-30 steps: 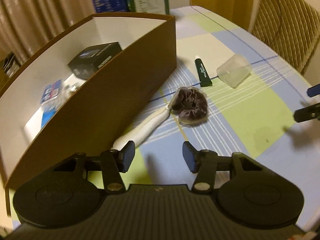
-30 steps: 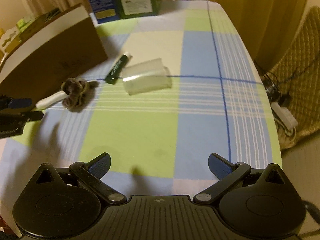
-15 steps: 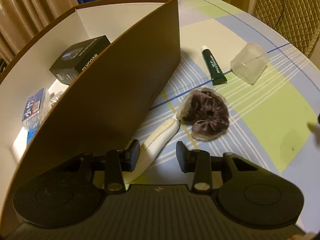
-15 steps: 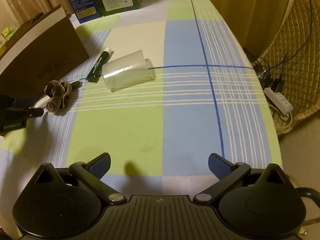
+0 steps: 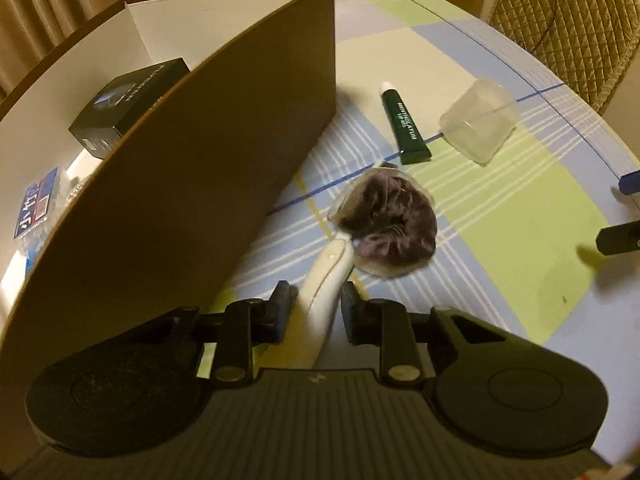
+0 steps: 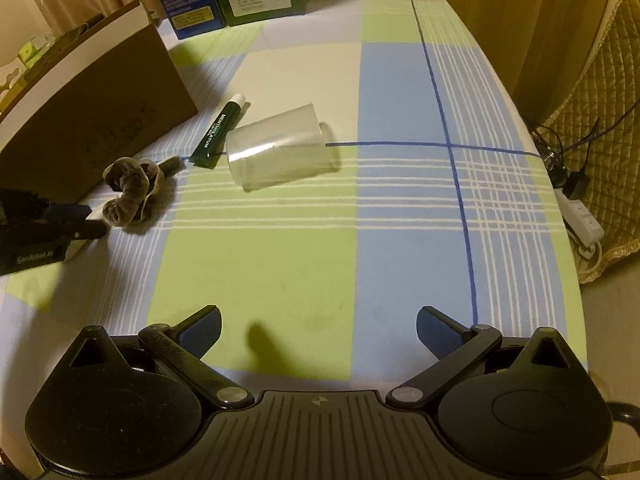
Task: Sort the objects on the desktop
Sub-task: 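Grasp the clear plastic cup with the right tool while the left tool grasps the white toothbrush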
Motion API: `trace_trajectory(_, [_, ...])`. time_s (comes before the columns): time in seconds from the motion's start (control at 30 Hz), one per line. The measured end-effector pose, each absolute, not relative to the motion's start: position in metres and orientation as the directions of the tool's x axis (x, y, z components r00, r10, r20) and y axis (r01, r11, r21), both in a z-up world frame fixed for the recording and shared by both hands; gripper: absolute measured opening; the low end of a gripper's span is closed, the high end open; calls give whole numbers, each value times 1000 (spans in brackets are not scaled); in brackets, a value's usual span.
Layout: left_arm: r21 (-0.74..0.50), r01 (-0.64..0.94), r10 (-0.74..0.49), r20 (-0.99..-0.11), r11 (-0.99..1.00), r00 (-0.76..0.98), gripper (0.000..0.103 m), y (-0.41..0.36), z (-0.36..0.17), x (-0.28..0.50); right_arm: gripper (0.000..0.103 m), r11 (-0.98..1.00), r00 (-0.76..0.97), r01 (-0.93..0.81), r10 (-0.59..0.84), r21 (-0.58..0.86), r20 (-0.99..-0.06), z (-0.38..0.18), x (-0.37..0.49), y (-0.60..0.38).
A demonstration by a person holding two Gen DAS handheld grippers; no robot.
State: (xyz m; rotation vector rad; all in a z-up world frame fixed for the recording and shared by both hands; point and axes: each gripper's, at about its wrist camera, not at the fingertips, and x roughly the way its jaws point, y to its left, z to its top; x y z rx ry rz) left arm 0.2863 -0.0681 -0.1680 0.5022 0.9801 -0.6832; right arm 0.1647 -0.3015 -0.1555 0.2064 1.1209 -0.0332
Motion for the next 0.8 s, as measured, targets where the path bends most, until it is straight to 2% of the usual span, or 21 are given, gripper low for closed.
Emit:
trace_trajectory(0.4, [24, 525, -186, -920, 851, 345, 17, -33, -161, 237, 101, 986, 452, 51, 120, 160, -884, -158, 180, -294])
trace_trajectory(0.57, [-42, 512, -237, -917, 858, 321, 18, -27, -161, 237, 101, 991, 475, -5, 121, 135, -872, -158, 192, -290])
trace_trajectory(0.7, [-1, 500, -219, -900, 866, 377, 17, -33, -163, 245, 101, 993, 516, -35, 113, 111, -849, -154, 204, -289])
trace_trajectory(0.8, [24, 422, -171, -892, 906, 418, 16, -32, -163, 251, 101, 992, 541, -52, 121, 111, -832, -152, 215, -288])
